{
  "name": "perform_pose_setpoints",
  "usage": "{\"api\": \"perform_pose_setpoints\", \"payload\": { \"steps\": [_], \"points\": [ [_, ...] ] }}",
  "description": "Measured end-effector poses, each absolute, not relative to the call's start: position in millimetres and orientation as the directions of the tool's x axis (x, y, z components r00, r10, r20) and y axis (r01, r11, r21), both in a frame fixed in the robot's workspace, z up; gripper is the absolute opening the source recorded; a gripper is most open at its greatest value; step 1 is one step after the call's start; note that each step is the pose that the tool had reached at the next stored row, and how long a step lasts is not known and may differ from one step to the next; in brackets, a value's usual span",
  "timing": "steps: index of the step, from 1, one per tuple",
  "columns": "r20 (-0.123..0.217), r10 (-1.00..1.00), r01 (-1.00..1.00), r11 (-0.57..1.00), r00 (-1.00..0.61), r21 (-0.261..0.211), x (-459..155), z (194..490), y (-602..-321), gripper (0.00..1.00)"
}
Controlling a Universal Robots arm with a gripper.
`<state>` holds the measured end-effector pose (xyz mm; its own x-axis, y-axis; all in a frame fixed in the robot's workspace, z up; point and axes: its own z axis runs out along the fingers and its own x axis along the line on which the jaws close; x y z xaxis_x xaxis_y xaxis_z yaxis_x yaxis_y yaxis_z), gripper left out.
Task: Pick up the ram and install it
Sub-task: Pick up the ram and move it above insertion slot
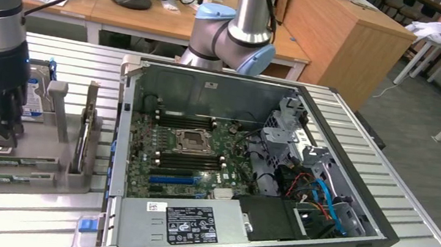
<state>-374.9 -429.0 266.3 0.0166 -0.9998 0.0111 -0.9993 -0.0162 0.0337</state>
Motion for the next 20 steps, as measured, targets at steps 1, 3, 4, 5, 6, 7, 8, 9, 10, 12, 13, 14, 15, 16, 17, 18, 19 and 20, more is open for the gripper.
{"api": "perform_pose_setpoints", "payload": {
  "steps": [1, 3, 4, 5, 6, 7, 8, 9, 10, 12, 13, 14, 15, 16, 17, 18, 19, 20],
  "points": [
    [0.011, -1.000, -0.999, -0.016, 0.017, 0.034, -375.0, 266.3, -429.9, 0.36],
    [0.011, -1.000, -0.999, -0.016, 0.017, 0.034, -375.1, 266.3, -431.5, 0.36],
    [0.011, -1.000, -0.999, -0.016, 0.017, 0.034, -375.1, 266.3, -432.3, 0.36],
    [0.011, -1.000, -0.999, -0.016, 0.017, 0.034, -375.2, 266.3, -433.2, 0.36],
    [0.011, -1.000, -0.999, -0.016, 0.017, 0.034, -375.2, 266.3, -434.0, 0.36],
    [0.011, -1.000, -0.999, -0.016, 0.017, 0.034, -375.2, 266.3, -434.9, 0.36],
    [0.011, -1.000, -0.999, -0.016, 0.017, 0.034, -375.3, 266.3, -435.8, 0.36],
    [0.011, -1.000, -0.999, -0.016, 0.017, 0.034, -375.3, 266.3, -436.8, 0.36],
    [0.011, -1.000, -0.999, -0.016, 0.017, 0.034, -375.4, 266.3, -437.7, 0.36],
    [0.011, -1.000, -0.999, -0.016, 0.017, 0.034, -375.4, 266.3, -438.7, 0.36],
    [0.011, -1.000, -0.999, -0.016, 0.017, 0.034, -375.4, 266.3, -438.7, 0.36],
    [0.011, -1.000, -0.999, -0.016, 0.016, 0.034, -375.4, 266.3, -438.7, 0.36],
    [0.011, -1.000, -0.999, -0.016, 0.016, 0.034, -375.4, 266.3, -438.7, 0.36],
    [0.011, -1.000, -0.999, -0.016, 0.017, 0.034, -375.3, 266.3, -438.8, 0.36],
    [0.011, -1.000, -0.999, -0.016, 0.017, 0.034, -375.4, 266.2, -438.8, 0.36],
    [0.011, -1.000, -0.999, -0.016, 0.017, 0.033, -375.4, 265.7, -438.9, 0.36],
    [0.010, -1.000, -0.999, -0.016, 0.017, 0.033, -375.4, 264.8, -438.9, 0.36],
    [0.009, -1.000, -0.999, -0.016, 0.017, 0.033, -375.4, 263.7, -438.8, 0.36]
  ]
}}
